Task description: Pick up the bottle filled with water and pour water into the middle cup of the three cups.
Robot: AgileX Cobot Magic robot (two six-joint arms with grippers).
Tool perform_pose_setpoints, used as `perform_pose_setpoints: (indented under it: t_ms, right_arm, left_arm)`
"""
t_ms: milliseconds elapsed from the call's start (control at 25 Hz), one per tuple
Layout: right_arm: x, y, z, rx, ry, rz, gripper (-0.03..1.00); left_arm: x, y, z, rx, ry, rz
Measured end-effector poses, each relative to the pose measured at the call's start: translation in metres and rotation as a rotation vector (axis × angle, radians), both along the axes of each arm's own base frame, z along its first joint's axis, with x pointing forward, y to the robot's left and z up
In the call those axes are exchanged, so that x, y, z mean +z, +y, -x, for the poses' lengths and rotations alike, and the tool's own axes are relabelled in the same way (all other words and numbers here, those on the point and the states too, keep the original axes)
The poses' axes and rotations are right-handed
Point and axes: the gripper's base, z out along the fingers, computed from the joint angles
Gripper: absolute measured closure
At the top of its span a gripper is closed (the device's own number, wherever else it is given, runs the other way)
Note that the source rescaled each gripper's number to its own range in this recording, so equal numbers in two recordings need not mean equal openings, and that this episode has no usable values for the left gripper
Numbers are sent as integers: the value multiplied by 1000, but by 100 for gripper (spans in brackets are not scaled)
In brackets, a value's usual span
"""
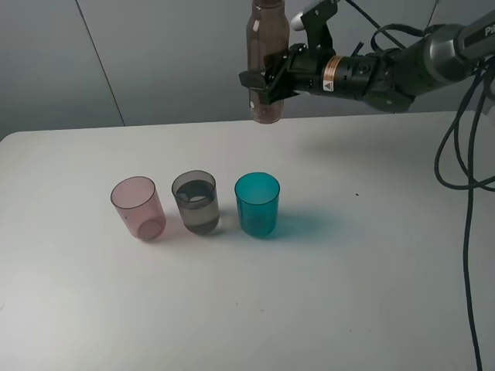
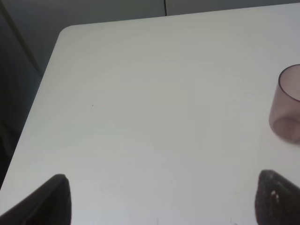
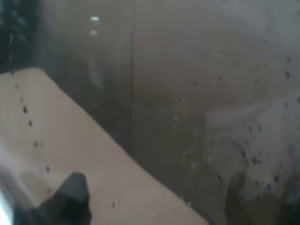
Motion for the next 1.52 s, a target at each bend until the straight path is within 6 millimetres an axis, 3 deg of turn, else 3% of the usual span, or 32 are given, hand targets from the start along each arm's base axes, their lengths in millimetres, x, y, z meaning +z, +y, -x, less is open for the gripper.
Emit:
perform_pose_setpoints:
  t_ms: [200, 640, 1000, 1520]
  right_arm:
    - [-40, -1, -4, -50, 98, -22, 97]
    - [-79, 0, -3, -19, 22, -6, 97]
    - [-93, -1, -3, -26, 29, 3, 97]
    - [-93, -1, -3, -26, 28, 15, 97]
  left_arm:
    - [0, 0, 0, 0, 0, 0]
    - [0, 0, 0, 0, 0, 0]
    - [0, 0, 0, 0, 0, 0]
    - [0, 0, 0, 0, 0, 0]
